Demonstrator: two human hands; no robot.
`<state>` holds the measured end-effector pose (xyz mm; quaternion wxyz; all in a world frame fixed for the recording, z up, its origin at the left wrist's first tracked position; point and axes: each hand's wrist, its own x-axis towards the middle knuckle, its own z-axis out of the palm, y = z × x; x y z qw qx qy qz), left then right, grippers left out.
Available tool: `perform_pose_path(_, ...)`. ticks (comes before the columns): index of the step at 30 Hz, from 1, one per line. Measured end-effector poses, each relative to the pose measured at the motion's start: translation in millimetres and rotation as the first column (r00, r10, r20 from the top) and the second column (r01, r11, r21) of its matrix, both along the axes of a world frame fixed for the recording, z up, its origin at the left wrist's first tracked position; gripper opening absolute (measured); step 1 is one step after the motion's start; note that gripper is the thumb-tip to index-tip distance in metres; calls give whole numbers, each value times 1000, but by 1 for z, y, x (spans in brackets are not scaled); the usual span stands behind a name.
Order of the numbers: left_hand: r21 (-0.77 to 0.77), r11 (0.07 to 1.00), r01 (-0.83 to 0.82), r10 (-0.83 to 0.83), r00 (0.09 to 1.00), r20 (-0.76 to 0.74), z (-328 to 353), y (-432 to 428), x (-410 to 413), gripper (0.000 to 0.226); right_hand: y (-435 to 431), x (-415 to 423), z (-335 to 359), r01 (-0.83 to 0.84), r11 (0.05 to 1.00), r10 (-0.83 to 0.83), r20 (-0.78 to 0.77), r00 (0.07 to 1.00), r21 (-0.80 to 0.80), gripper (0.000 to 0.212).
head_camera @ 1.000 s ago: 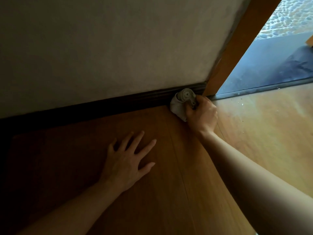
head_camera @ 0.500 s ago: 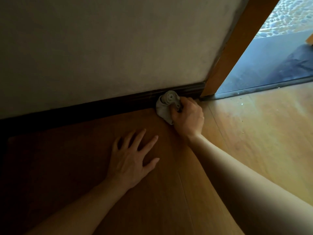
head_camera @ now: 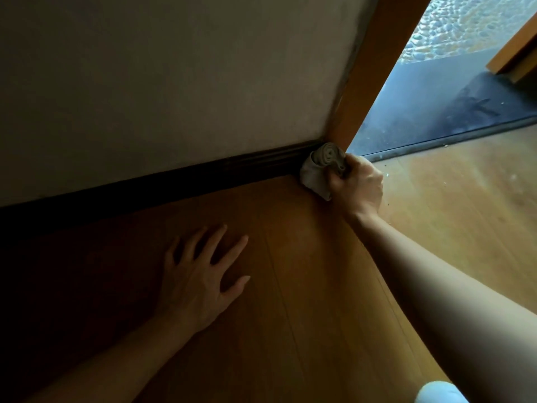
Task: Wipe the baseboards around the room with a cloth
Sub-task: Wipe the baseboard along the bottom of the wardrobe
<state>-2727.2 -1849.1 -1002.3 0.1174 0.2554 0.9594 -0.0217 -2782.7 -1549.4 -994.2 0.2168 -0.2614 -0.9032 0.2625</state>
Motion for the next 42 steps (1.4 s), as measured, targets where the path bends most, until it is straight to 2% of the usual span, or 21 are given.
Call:
perform_pose_path(4,9,1000,2,-3,1000,17,1,0,1,72,-7,1,0,-47,999,47,-9,999,23,20)
perform_pose_path(6,20,1000,-1,1,1000,18,2,0,1,72,-8,1,0,-19,999,19,-3,1000,29,21)
perform_pose_path(10,12,1000,-10,9,999,32,4,1,2,71,-33,1,0,14,998,-15,-7,1000,-60,19)
perform_pose_path(18,12,1000,-11,11,1000,27,3,3,2,69,-92,0,0,-256,967,256,-19,967,-5,21)
perform_pose_path(21,8,1000,-16,16,1000,23,3,2,1,69,-95,-3,1,-303,953,303,-12,953,0,23)
perform_pose_path(24,21,1000,-9,8,999,34,4,1,1,69,-72,-7,4,-277,961,276,26,961,12,21)
perform_pose_path(30,32,999,9,-10,1000,20,4,0,1,72,7,-3,7,-63,995,60,43,997,79,24)
perform_pose_path(33,39,999,33,-34,999,17,2,-4,0,75,19,-1,8,-16,998,13,52,999,54,26)
perform_pose_path(35,70,995,67,-67,998,-3,11,-5,-2,77,18,4,11,48,998,-47,26,999,-35,28)
perform_pose_path(38,79,994,80,-78,997,-27,30,-2,-3,74,10,25,13,33,936,-49,-37,998,-350,26)
perform_pose_path(40,116,991,65,-57,996,-75,37,1,-5,71,-3,36,16,-44,800,3,-71,997,-598,20)
perform_pose_path(42,148,988,38,-21,994,-111,43,6,-7,70,-15,38,24,-109,609,12,-128,992,-786,20)
